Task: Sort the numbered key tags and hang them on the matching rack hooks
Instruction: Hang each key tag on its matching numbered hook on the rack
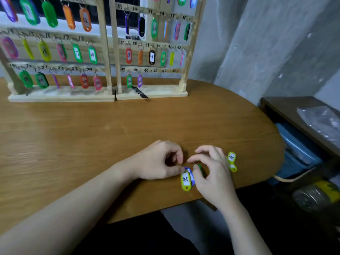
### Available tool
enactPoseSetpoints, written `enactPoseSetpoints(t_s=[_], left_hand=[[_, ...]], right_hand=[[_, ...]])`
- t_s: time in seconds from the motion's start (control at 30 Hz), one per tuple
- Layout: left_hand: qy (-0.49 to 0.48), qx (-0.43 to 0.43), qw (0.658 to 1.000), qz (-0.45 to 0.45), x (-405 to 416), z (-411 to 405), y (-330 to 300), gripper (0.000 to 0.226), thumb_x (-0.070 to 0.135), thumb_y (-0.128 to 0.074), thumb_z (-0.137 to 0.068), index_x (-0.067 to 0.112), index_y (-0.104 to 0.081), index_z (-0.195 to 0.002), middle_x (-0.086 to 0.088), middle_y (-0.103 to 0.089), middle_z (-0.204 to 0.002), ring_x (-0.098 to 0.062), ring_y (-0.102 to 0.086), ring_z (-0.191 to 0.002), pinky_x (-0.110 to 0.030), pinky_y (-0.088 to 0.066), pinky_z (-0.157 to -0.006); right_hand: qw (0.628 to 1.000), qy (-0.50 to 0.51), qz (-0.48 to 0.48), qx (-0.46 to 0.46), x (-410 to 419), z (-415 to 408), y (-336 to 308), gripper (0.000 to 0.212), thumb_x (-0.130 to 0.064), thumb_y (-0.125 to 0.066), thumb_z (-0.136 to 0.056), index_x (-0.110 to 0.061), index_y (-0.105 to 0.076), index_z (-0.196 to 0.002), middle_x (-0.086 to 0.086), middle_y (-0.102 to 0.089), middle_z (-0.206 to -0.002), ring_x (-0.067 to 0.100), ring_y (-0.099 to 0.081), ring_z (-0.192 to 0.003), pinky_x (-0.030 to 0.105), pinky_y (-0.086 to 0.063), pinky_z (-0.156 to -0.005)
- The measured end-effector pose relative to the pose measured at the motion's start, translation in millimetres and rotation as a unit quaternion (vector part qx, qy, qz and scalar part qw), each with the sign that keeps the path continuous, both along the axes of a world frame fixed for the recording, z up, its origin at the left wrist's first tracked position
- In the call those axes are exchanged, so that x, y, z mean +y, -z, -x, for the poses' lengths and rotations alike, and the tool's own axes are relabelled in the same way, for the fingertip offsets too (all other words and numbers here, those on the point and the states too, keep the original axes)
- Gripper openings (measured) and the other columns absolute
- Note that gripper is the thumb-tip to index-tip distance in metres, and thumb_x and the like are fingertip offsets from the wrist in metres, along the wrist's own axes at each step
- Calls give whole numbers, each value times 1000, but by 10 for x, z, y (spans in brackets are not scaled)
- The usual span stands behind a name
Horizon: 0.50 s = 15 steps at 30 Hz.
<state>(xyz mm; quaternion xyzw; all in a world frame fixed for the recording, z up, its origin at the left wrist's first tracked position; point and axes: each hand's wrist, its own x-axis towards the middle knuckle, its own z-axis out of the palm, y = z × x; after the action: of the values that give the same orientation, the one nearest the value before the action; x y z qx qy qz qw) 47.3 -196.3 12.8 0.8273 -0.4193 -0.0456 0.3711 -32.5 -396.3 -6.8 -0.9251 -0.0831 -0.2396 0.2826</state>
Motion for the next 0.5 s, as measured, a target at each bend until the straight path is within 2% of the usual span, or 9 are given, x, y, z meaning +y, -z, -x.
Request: enactPoseSetpoints(t_s=[0.13,0.23,0.37,0.5], left_hand=[[16,0,1000,-7,-12,-43,25,24,42,-80,-81,27,-69,-96,10,-58,-81,-12,-56,-78,-24,-44,-74],[16,-3,1000,-16,-23,-63,59,18,42,-78,-83,32,-70,-96,14,-57,-80,-7,-56,-82,-22,-38,-79],[20,11,1000,-7,-18,-72,56,6,29,-77,-87,27,-72,-89,13,-61,-79,-8,-57,-83,-19,-39,-78],[12,44,999,27,-3,-91,46,5,20,-73,-91,21,-73,-85,6,-66,-82,-13,-58,-76,-18,-43,-71]], right_hand=[[1000,-7,8,12,4,11,4,13,-24,-61,-79,-27,-72,-83,-13,-55,-107,14,-52,-109,45,-46,-92],[1000,-11,3,12,3,20,-14,12,-34,-63,-80,-27,-72,-83,-13,-56,-106,14,-53,-108,45,-46,-91],[1000,-15,8,21,12,39,-9,14,-34,-62,-76,-27,-71,-83,-12,-54,-107,13,-52,-109,45,-45,-92],[1000,-17,8,21,17,30,-12,10,-36,-65,-77,-28,-70,-81,-14,-53,-105,12,-52,-109,44,-45,-91]])
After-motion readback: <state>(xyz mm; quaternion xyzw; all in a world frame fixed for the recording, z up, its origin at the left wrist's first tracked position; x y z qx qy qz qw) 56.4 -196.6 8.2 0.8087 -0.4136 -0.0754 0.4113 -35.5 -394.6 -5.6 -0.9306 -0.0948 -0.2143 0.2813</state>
